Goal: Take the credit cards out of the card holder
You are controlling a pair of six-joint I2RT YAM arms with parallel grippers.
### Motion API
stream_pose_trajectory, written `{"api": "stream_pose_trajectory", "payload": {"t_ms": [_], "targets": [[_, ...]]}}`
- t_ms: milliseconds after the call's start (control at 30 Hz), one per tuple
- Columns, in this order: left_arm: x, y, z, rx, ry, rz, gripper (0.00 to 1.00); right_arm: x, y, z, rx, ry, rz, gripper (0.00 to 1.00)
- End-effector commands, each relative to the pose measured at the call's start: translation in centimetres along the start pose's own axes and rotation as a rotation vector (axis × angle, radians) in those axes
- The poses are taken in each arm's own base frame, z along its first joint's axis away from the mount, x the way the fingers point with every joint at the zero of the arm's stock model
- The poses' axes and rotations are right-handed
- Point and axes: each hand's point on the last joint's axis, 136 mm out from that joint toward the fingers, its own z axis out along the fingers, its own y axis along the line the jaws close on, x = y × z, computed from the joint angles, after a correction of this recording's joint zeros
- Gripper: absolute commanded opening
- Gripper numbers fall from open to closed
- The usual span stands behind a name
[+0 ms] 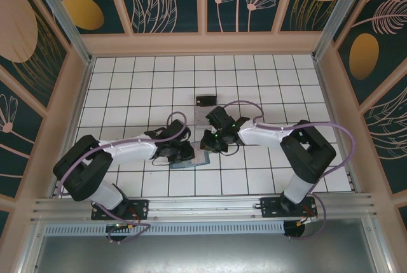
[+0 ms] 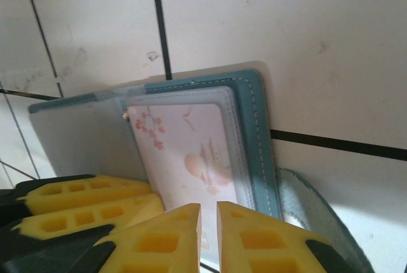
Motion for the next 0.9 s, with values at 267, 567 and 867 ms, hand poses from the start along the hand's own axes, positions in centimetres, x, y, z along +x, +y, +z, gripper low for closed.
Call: {"api": "stream_pose_trajectory", "payload": {"t_ms": [267,567,867], "targets": [[0.8,0.2,0.2,0.081,0.019,-0.03,0.17,1.5,-2.6,2.6,0.08,0.064,0.0,0.14],[0.6,0.5,-0.2,0.087,-0.011,-0.033,0.11,1.9,-3.1,3.0,0.103,0.08,-0.002,0.11],[0.8,1.2,-1.1,0.067,-0.027,-0.027,0.09,1.8,-3.2,3.0,0.117,0.077,0.003,0.11]]}}
